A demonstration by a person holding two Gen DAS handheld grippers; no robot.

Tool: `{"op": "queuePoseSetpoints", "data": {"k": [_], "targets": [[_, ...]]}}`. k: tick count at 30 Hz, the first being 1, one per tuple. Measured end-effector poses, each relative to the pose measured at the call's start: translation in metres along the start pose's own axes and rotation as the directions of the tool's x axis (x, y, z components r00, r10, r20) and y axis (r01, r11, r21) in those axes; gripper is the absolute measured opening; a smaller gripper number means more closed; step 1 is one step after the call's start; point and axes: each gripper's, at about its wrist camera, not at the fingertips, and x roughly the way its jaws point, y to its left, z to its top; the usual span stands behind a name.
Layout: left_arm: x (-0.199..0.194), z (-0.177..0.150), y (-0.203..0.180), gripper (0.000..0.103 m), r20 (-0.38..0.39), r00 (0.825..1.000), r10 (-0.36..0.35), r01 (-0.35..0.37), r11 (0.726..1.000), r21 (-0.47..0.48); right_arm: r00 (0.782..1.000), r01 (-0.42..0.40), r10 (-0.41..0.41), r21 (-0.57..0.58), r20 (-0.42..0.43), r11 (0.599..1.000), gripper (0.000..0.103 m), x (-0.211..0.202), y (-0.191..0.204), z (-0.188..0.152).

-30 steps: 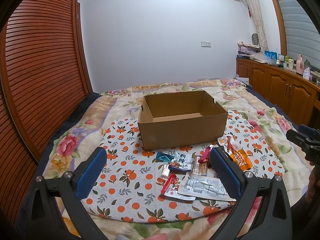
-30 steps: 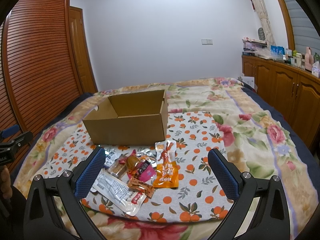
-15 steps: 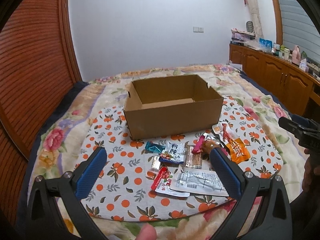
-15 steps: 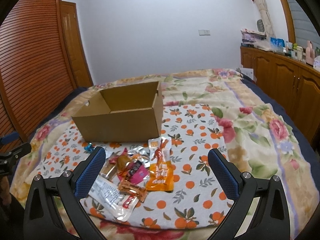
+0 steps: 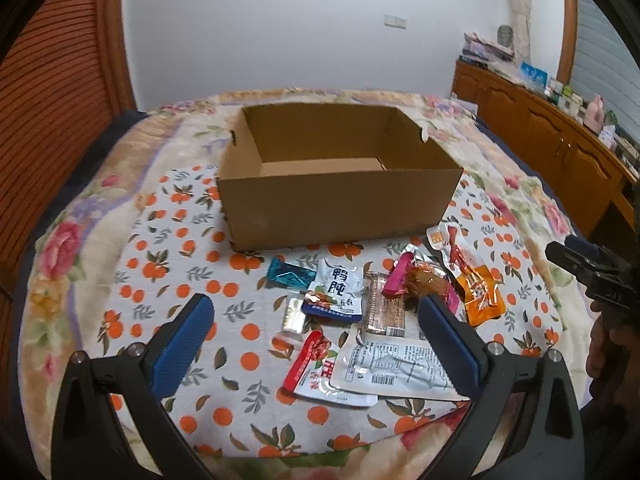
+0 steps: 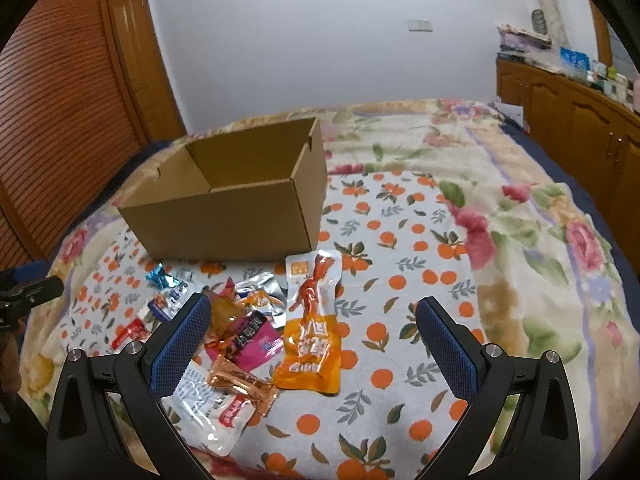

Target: Organize snacks

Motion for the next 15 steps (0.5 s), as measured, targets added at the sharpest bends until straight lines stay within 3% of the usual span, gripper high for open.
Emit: {"op": "queuePoseSetpoints", "data": {"k": [7,11,15], "targets": [[0.044,0.010,-0.004,0.093,-0.077,0.996,-0.049,0.053,0.997,0.051,0.995,-0.043,0.042,-0.004,-0.095,0.999,0.095,0.039,-0.007,0.000],[0.074,0.013,-0.007,0.084,-0.132,0.989,-0.066,0.078,0.993,0.084,0.987,-0.056,0.053,-0.017,-0.153,0.998,0.093,0.062,-0.005,-0.002],[0.105,0.015,-0.008,0.068,-0.190,0.978,-0.083,0.104,0.989,0.101,0.979,-0.067,0.065,-0.005,-0.191,0.998,0.092,0.082,-0.007,-0.002]]}}
